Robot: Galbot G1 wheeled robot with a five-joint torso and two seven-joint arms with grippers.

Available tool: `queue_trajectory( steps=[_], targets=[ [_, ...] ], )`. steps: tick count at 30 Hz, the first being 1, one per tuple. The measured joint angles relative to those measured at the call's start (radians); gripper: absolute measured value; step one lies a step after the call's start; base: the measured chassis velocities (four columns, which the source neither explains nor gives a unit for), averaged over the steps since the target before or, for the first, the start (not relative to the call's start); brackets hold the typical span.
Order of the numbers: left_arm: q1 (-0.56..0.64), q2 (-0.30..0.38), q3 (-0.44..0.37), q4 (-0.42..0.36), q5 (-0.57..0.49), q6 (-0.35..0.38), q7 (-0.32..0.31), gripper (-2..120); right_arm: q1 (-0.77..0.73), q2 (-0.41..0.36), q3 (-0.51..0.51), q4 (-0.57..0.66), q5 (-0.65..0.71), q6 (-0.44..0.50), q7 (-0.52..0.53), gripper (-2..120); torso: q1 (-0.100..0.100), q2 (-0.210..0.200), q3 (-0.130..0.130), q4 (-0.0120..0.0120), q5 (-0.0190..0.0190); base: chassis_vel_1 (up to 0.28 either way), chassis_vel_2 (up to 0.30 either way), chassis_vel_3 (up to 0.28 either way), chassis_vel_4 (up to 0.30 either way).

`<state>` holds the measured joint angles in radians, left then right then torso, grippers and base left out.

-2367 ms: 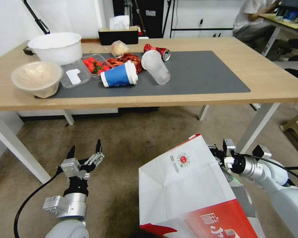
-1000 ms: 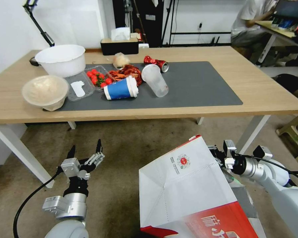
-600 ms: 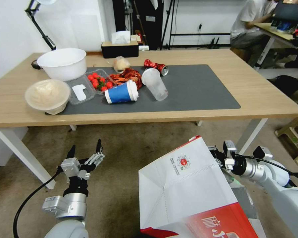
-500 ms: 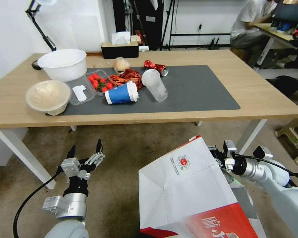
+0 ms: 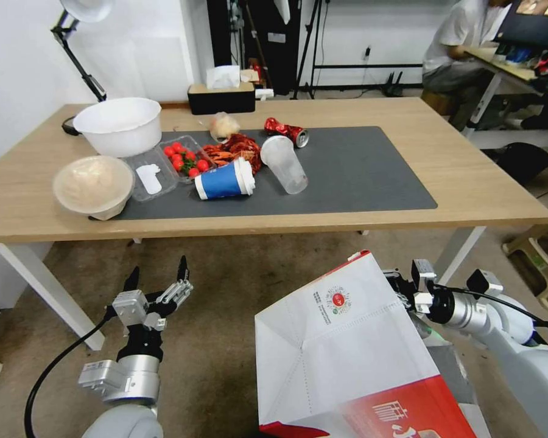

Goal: Pick up the food delivery bag from the floor and place it on the table.

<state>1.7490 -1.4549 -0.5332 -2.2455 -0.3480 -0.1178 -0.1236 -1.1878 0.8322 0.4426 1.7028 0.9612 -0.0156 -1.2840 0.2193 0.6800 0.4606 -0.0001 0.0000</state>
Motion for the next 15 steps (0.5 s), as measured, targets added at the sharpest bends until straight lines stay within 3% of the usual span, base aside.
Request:
queue_trajectory(
  steps=[15],
  targets=[
    [0.005, -0.003, 0.004, -0.01, 0.002, -0.001, 0.002, 100, -0.021, -0.007, 0.008, 0.015, 0.003, -0.001, -0.002, 0, 0.025, 0.062, 0.036, 0.0, 0.0, 0.0, 0.0, 0.0, 0.0]
  ],
)
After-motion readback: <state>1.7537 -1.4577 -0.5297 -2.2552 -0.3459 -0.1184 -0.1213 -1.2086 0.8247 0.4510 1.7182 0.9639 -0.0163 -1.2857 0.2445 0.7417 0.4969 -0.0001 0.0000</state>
